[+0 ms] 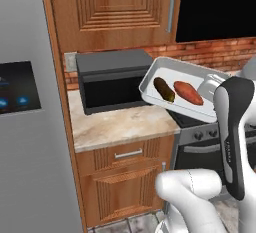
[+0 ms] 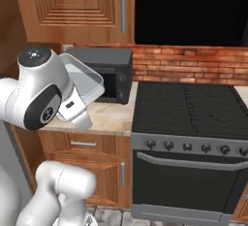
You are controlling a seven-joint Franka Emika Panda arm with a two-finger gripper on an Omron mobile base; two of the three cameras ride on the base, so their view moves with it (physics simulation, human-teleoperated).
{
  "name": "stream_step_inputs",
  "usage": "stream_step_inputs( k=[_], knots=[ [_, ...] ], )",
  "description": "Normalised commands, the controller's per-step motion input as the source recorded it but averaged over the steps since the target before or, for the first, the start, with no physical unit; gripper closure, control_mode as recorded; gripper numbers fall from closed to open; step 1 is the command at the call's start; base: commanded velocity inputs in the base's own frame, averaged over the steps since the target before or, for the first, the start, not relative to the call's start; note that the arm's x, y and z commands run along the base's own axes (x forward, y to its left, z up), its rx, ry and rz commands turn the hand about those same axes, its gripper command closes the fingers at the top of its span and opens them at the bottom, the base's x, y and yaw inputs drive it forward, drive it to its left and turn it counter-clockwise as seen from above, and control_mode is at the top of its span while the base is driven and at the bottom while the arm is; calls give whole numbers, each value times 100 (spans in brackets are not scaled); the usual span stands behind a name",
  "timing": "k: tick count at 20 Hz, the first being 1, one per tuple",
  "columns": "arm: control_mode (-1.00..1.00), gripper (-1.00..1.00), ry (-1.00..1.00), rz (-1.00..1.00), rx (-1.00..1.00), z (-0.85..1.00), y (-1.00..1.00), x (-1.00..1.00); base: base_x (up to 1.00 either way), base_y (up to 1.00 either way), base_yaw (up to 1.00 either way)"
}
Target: Take the sweet potato and sweet potato out of the freezer and place them in the tupperware container on the counter. Then put the tupperware containing the vegetables back in the freezer.
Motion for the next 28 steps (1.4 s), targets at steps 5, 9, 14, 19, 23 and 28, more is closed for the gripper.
stream_step_inputs(
  k=[5, 9, 14, 19, 23, 28],
  knots=[
    [100, 100, 0, 0, 0, 0, 0, 0, -98, 15, 0],
    [100, 100, 0, 0, 0, 0, 0, 0, -71, 51, 3],
    [100, 100, 0, 0, 0, 0, 0, 0, -12, 84, 8],
    [100, 100, 0, 0, 0, 0, 0, 0, -3, 98, 10],
    [100, 100, 0, 0, 0, 0, 0, 0, -8, 82, 10],
    [100, 100, 0, 0, 0, 0, 0, 0, 3, 74, 3]
  ],
)
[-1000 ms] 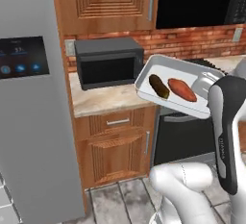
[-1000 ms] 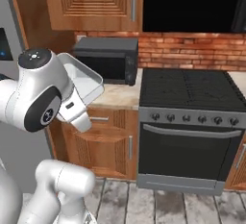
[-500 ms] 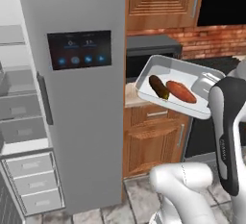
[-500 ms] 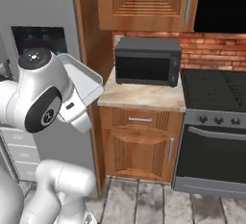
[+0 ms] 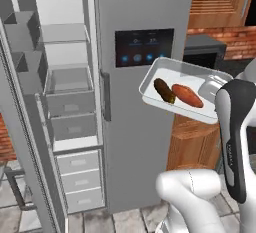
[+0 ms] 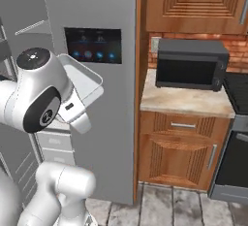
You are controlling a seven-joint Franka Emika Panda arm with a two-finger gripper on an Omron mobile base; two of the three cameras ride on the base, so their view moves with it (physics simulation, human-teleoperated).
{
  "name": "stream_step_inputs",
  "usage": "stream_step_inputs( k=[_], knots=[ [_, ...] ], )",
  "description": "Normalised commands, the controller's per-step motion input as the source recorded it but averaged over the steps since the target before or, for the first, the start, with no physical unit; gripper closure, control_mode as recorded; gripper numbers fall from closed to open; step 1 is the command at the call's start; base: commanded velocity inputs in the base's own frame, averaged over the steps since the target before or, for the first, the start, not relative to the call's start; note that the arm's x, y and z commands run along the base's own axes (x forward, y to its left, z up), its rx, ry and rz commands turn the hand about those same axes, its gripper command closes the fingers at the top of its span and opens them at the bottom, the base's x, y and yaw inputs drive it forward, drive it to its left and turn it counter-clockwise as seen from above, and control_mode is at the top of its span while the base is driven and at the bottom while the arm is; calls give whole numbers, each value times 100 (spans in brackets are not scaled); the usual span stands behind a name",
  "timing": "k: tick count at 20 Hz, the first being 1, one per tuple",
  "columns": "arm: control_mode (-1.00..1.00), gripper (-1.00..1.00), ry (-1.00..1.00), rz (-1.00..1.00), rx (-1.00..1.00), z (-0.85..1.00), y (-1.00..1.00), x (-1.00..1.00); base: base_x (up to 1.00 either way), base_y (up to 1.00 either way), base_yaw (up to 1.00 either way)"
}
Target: Take the sweet potato and sweet potato out of the freezer and place them in the tupperware container on the counter. Then put the tupperware containing the vegetables back in the freezer.
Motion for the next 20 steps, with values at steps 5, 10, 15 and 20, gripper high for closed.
stream_step_inputs(
  k=[5, 10, 15, 20],
  knots=[
    [100, 100, 0, 0, 0, 0, 0, 0, 7, 83, 0],
    [100, 100, 0, 0, 0, 0, 0, 0, 26, 76, 0],
    [100, 100, 0, 0, 0, 0, 0, 0, 62, 35, 0],
    [100, 100, 0, 0, 0, 0, 0, 0, 75, 0, 0]
  ],
)
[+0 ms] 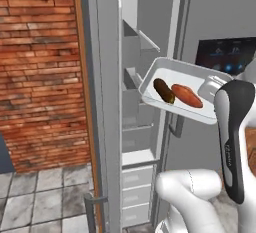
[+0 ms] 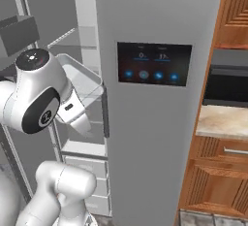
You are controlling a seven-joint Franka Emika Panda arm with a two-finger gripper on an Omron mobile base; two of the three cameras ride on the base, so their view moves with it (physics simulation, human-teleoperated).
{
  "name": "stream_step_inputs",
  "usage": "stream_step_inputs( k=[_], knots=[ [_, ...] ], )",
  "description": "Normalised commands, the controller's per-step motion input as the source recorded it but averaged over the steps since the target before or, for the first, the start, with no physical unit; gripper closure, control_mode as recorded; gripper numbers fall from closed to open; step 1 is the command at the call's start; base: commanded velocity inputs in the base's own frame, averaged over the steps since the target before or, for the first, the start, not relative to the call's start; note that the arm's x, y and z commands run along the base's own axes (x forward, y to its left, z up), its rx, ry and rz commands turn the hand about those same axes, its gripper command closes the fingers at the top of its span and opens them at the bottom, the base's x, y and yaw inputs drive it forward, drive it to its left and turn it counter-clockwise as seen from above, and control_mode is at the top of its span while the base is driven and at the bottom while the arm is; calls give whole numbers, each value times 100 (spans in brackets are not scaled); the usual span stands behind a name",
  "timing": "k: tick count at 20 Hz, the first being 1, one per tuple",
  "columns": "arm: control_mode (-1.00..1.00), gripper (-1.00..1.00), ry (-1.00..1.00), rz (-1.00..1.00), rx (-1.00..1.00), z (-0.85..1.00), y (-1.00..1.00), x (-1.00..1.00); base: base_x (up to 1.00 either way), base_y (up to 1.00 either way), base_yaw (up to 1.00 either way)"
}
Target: Take the sweet potato and sweet potato out of the freezer and place them in the tupperware container on the counter. Then put the tupperware containing the vegetables back in the freezer.
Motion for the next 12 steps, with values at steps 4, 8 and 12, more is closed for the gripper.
stream_step_inputs(
  k=[4, 8, 12],
  knots=[
    [100, 100, 0, 0, 0, 0, 0, 0, 49, 2, 0],
    [100, 100, 0, 0, 0, 0, 0, 0, 28, 13, 0],
    [100, 100, 0, 0, 0, 0, 0, 0, 5, 0, 0]
  ],
)
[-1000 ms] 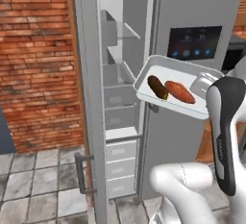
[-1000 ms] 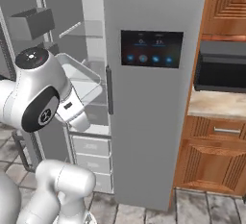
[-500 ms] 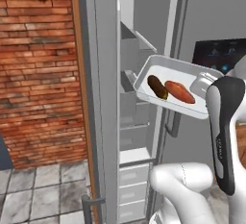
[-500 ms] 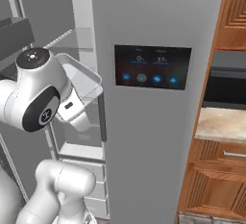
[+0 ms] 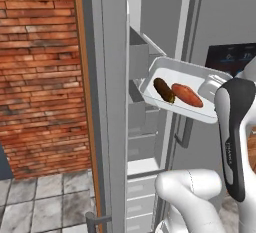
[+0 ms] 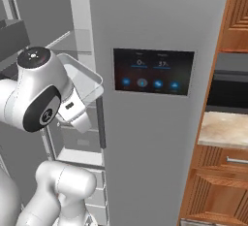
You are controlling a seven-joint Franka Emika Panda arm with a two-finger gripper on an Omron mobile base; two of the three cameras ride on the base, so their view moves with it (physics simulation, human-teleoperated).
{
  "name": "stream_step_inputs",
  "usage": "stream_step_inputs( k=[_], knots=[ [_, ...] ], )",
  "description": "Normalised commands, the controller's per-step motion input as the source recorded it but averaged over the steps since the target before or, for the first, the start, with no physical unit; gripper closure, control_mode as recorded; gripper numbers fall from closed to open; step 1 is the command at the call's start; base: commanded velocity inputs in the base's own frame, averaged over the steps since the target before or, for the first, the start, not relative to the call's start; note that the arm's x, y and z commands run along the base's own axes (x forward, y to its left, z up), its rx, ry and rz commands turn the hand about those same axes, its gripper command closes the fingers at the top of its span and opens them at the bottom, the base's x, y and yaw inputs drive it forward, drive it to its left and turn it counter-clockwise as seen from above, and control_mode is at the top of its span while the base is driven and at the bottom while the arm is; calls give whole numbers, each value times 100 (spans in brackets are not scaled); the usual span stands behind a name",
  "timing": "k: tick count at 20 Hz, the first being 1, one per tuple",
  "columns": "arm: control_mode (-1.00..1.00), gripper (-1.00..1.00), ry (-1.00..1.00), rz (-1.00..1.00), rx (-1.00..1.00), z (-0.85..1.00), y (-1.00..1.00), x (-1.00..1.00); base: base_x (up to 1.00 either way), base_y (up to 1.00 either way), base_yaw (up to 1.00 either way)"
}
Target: Take the sweet potato and sweet potato out of the freezer and place them in the tupperware container on the counter. Then put the tupperware containing the vegetables back in the freezer.
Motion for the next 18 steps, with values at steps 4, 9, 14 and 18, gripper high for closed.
stream_step_inputs(
  k=[4, 9, 14, 18],
  knots=[
    [100, 100, 0, 0, 0, 0, 0, 0, 25, 0, -1],
    [100, 100, 0, 0, 0, 0, 0, 0, 21, 0, -1],
    [-100, 100, 0, 0, 0, -1, 0, 0, 4, 0, 0],
    [-100, 100, -1, 0, 0, 0, 0, 0, 0, 0, 0]
  ],
)
